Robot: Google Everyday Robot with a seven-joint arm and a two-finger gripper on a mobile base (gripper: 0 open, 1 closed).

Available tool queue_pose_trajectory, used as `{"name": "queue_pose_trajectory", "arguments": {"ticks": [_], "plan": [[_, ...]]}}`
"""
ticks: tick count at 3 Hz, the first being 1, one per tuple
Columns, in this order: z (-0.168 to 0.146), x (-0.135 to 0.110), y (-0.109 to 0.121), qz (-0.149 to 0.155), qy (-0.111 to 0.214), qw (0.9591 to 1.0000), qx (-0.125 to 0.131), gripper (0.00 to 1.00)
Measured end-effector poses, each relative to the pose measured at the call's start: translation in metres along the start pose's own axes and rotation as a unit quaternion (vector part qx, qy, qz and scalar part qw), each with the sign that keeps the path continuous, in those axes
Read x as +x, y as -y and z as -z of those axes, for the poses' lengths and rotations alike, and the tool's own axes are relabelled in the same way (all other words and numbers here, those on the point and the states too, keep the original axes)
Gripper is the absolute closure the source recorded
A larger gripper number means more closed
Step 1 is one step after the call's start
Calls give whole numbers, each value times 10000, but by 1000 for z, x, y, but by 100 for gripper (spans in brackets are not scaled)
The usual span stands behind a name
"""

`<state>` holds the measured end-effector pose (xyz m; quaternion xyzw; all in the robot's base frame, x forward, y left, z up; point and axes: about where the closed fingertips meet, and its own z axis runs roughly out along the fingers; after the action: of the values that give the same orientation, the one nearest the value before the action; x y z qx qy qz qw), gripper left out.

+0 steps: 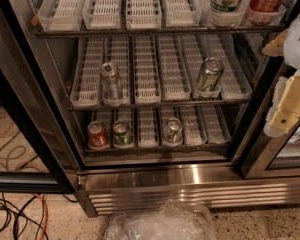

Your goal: Pick coke can from bottom shelf of fridge

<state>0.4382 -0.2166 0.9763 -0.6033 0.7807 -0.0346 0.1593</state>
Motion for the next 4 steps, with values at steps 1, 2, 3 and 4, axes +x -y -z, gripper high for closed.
{"name": "queue_pose_trajectory", "arguments": {"ticks": [1,2,3,4], "plan": [[0,0,0,0,0,10000,0,0],[-4,-4,6,-161,142,9997,128,0],[-42,-29,-8,-636,702,9955,-61,0],[-95,-67,-35,-1309,1372,9809,-433,0]]}}
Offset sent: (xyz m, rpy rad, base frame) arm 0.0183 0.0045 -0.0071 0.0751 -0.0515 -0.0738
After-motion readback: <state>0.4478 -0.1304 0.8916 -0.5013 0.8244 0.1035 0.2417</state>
